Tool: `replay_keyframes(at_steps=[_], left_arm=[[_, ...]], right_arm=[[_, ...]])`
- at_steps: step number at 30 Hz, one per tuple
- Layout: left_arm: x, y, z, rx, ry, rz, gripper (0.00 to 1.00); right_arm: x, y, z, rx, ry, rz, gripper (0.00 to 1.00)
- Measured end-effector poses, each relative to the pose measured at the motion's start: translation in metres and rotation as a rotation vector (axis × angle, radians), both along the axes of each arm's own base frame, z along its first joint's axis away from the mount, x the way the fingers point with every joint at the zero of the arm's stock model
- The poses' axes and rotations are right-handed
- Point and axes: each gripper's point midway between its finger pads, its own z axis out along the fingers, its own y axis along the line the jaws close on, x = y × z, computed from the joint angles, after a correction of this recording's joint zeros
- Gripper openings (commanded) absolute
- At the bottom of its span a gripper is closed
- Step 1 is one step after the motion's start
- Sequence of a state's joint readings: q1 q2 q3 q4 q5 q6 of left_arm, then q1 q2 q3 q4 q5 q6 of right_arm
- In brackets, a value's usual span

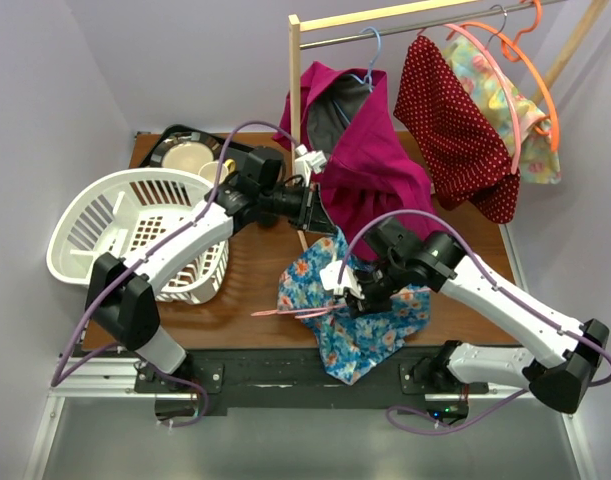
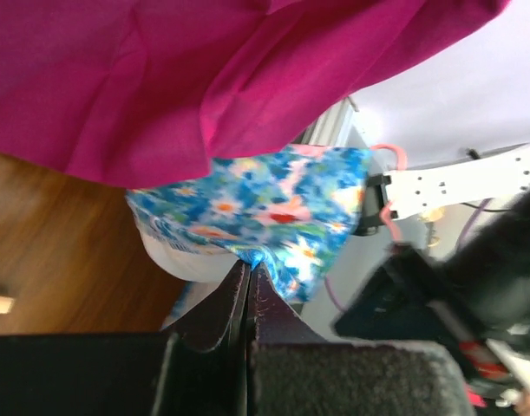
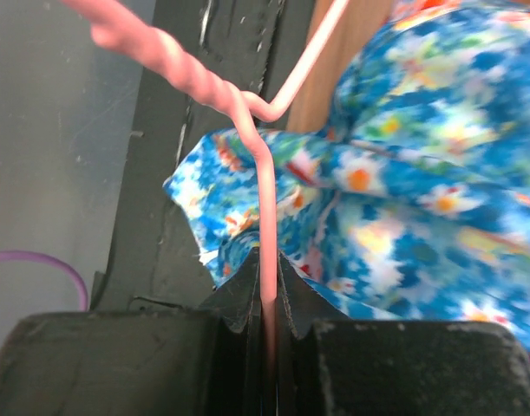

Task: Place the skirt on the hanger
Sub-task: Place skirt on hanger

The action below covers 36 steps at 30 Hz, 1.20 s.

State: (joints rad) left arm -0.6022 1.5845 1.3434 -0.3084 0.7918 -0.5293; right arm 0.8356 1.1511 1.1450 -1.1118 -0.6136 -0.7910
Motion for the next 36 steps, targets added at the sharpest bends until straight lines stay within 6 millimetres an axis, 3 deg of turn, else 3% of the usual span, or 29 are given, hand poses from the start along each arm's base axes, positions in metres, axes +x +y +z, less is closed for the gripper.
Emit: replay_keyframes(at_steps=[5,10,11,12,14,15,18,21,24,26,27,30,34,36], left_arm=[[0.011,0.019,-0.020,0.058,-0.019,0.030,0.00],[0.028,0.060,-0.062,0.142,0.066,0.144,0.18],[0.030,0.064,-0.065,0.153,0.076,0.160,0.26],[0.032,0.066,-0.066,0.158,0.073,0.171,0.44],[0.036,0.070,-0.063,0.174,0.042,0.201,0.57],[0.038,0.074,-0.058,0.187,0.027,0.225,0.69],[0.045,0.095,-0.029,0.225,-0.091,0.340,0.79],[0.039,0.127,0.034,0.192,-0.283,0.491,0.80],[0.012,0.161,0.104,0.101,-0.473,0.628,0.80],[-0.013,0.181,0.130,0.042,-0.559,0.692,0.80],[-0.025,0.188,0.134,0.014,-0.584,0.712,0.80],[-0.059,0.196,0.113,-0.062,-0.583,0.705,0.80],[-0.083,0.190,0.029,-0.052,-0.391,0.660,0.85],[-0.084,0.188,0.008,-0.041,-0.313,0.663,0.86]], right_arm=[[0.003,0.006,0.035,0.074,-0.056,0.000,0.00],[-0.002,0.009,0.074,0.163,-0.096,0.016,0.00],[-0.003,0.010,0.079,0.176,-0.092,0.018,0.00],[-0.005,0.011,0.082,0.187,-0.085,0.022,0.00],[-0.010,0.011,0.085,0.193,-0.057,0.024,0.00],[-0.011,0.010,0.087,0.194,-0.048,0.020,0.00],[-0.012,0.008,0.095,0.207,-0.022,-0.005,0.00],[-0.005,0.005,0.107,0.241,-0.011,-0.059,0.00],[0.000,-0.001,0.115,0.269,0.013,-0.126,0.00],[0.004,-0.003,0.119,0.287,0.038,-0.174,0.00],[0.005,-0.004,0.121,0.295,0.054,-0.195,0.00],[0.012,-0.005,0.124,0.307,0.080,-0.251,0.00],[0.018,-0.004,0.126,0.318,0.097,-0.288,0.00],[0.017,-0.007,0.121,0.297,0.110,-0.304,0.00]])
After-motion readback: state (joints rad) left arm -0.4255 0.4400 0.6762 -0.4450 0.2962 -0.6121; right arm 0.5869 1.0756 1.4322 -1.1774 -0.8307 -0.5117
